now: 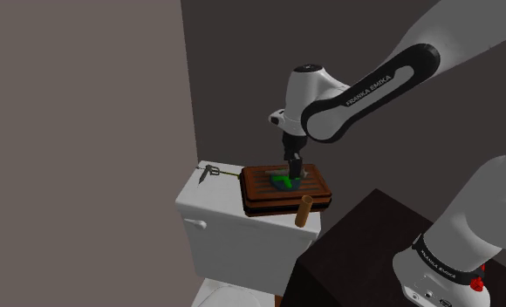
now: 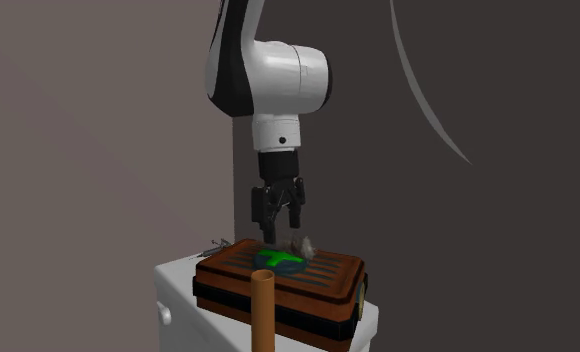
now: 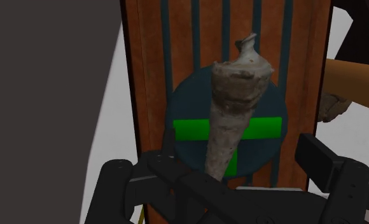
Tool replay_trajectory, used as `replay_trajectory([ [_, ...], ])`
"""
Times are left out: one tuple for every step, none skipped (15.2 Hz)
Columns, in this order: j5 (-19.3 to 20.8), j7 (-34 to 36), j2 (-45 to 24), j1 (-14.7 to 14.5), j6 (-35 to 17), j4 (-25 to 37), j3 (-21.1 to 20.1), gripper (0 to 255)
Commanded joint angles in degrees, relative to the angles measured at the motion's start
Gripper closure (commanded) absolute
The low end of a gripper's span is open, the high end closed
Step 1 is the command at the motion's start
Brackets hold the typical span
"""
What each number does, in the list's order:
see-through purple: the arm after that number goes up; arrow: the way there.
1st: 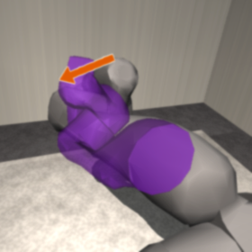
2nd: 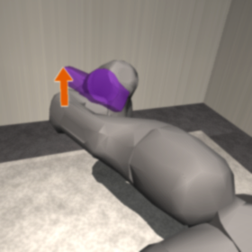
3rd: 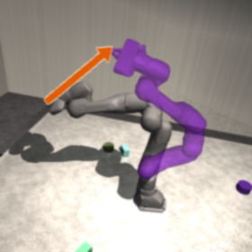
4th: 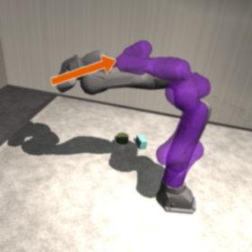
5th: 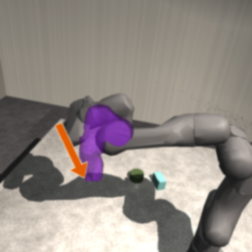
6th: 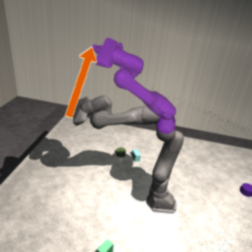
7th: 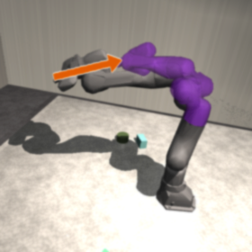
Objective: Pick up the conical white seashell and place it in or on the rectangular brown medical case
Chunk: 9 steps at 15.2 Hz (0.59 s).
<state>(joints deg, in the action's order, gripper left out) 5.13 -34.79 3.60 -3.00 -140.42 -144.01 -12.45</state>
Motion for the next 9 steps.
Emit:
replay_trajectory([
  [-1.3,-0.9,2.7,-0.3,3.7,1.1,-0.1,0],
  [-1.7,-1.2,3.9,-0.4,5.4,1.6,-0.1,0],
  [-1.7,-1.2,3.9,-0.4,5.4,1.6,0.0,0],
  [-1.7,-1.2,3.9,-0.4,5.4,1.6,0.0,0],
  [-1.7,-1.2,3.9,-0.4,5.4,1.6,0.0,0],
  [-1.7,-1.2,3.9,-0.4,5.4,1.6,0.0,0],
  [-1.7,-1.2,3.9,-0.4,5.4,1.6,0.0,0],
  [-1.7,-1.2,3.9,-0.4,5.4,1.6,0.0,0],
  [-1.7,-1.2,3.9,-0.4,5.4,1.6,0.0,0],
])
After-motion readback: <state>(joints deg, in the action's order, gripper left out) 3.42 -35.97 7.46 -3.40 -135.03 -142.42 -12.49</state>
